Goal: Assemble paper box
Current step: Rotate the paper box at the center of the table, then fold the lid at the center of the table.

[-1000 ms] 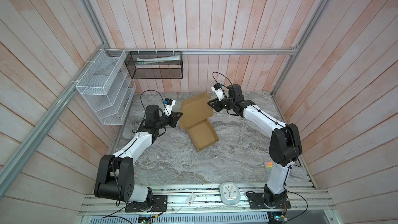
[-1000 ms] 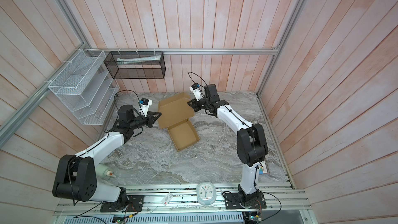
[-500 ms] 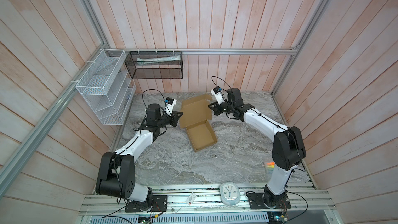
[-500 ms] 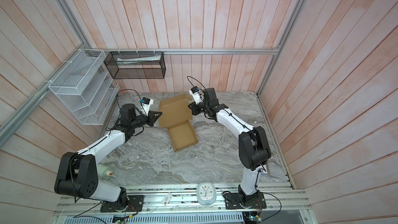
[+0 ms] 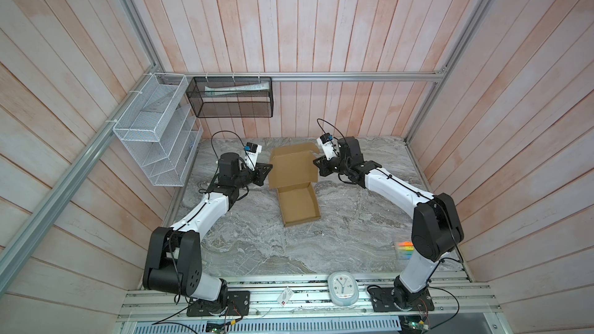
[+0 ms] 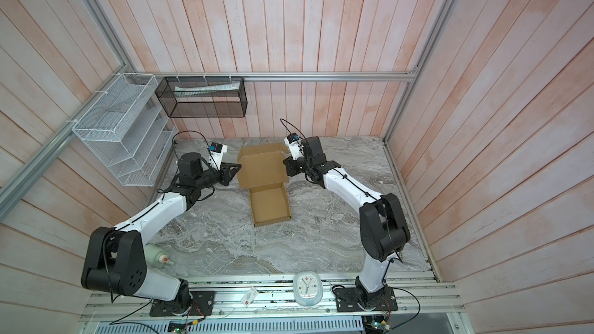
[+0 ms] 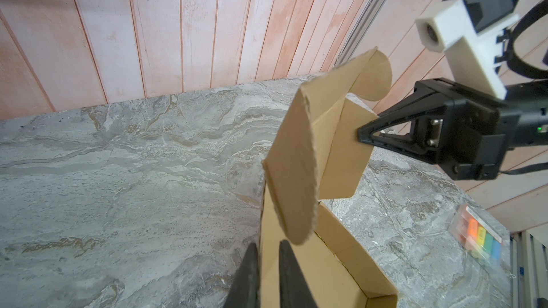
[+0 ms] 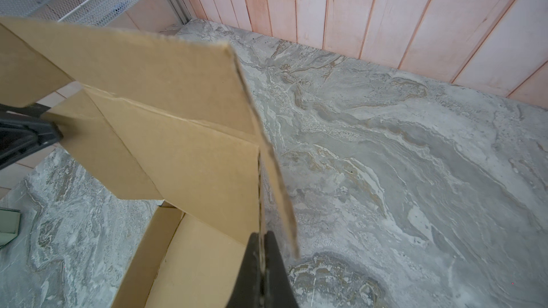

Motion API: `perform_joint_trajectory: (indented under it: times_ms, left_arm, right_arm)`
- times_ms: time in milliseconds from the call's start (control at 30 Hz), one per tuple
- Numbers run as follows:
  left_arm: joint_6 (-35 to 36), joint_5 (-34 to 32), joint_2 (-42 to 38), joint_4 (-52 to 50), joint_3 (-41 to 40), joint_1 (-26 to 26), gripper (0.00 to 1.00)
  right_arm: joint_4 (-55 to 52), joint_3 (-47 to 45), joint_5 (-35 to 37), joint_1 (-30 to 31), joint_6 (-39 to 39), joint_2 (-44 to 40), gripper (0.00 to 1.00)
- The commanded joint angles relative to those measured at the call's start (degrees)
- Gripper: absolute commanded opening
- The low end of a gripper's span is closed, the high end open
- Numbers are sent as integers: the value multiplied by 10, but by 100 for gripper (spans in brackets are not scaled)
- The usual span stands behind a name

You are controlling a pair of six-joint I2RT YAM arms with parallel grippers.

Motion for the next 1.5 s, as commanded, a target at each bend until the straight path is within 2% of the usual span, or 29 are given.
perform_joint_trajectory:
  times_ms: [0,333,867,1167,1467]
  left_arm:
    - [-15,1,13,-2,20,-4,20]
    - [-14,-7,27,-28,33,-20,20]
    - [-58,-104,15,-76,45,-58,18]
    - [-97,-155,15,-72,41,-70,8]
    - [-121,-164,11,-47,32,-71,1]
  right_arm:
    - [18,-10,17,0,16,-27,0]
    - [21,-16,29,4,25,-27,0]
    - [8,-25,114,26,73,-36,0]
    - [13,-40,166,59,86,-50,0]
    - [19,-43,202,84,104,-47,0]
